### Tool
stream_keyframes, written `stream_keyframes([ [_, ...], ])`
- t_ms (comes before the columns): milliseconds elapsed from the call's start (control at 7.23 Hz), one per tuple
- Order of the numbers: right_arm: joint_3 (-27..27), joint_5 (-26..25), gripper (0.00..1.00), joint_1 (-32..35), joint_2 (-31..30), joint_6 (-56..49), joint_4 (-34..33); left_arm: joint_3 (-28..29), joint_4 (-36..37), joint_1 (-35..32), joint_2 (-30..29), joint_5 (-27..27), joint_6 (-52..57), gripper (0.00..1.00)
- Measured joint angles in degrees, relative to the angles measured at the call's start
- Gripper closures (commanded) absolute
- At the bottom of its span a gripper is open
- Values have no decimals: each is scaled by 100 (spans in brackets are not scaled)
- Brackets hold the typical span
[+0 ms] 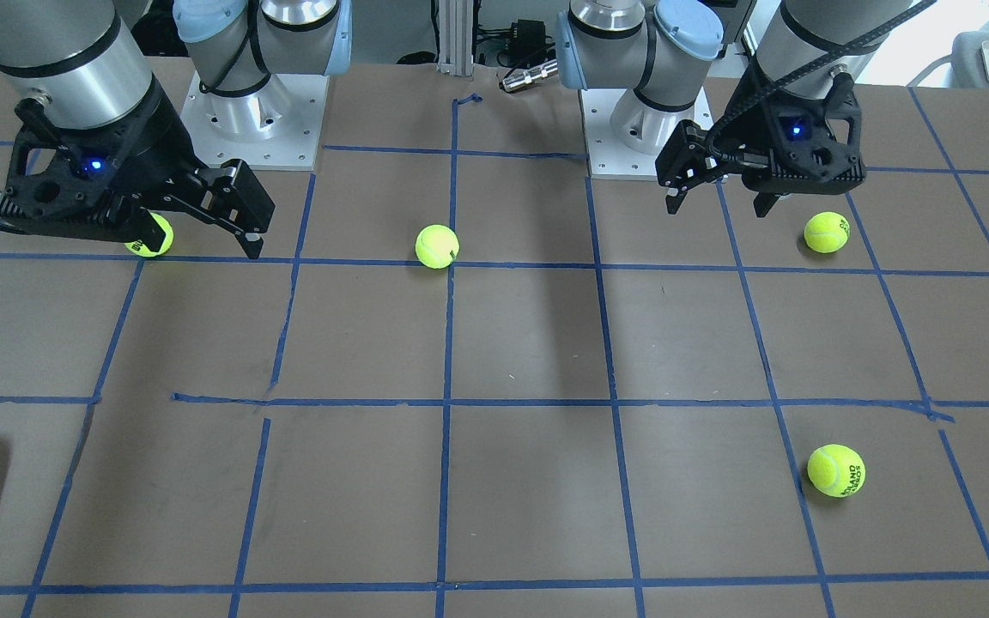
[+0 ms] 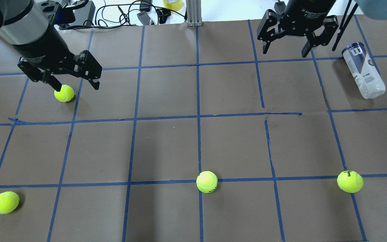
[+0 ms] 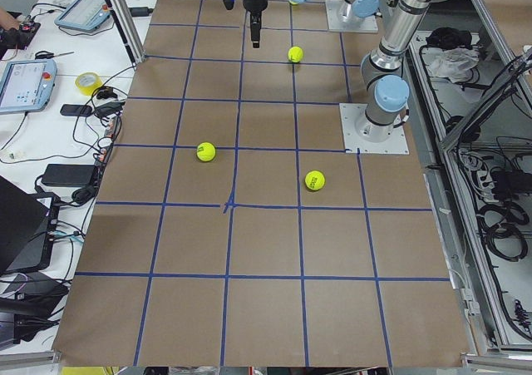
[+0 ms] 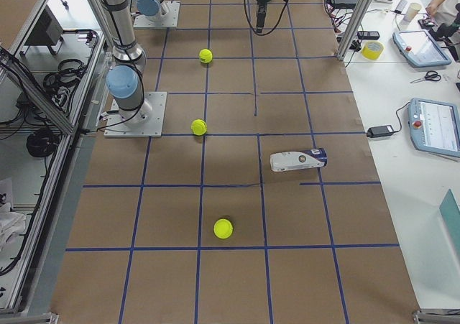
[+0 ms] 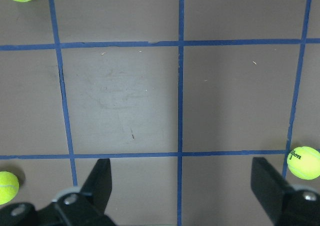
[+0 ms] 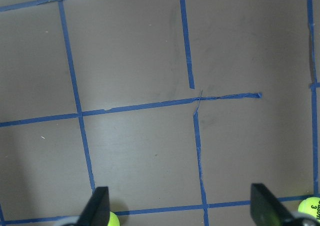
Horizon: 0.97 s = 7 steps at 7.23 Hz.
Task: Lift up tennis ball bucket
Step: 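Move the right gripper toward the upright Wilson tennis ball can, then lower the right gripper around the can and close on it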
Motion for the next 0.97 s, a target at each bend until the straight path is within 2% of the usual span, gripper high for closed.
stream_keyframes([
  [415, 10, -398, 0, -206, 47, 103, -45, 0, 6, -4, -5, 19, 5, 0],
  [692, 11, -438, 0, -1044, 205, -817, -178, 0, 3, -7, -5, 49, 8, 0],
  [969, 11, -503, 0, -2001, 756, -2216, -831, 0, 2, -8, -5, 74, 12, 0],
])
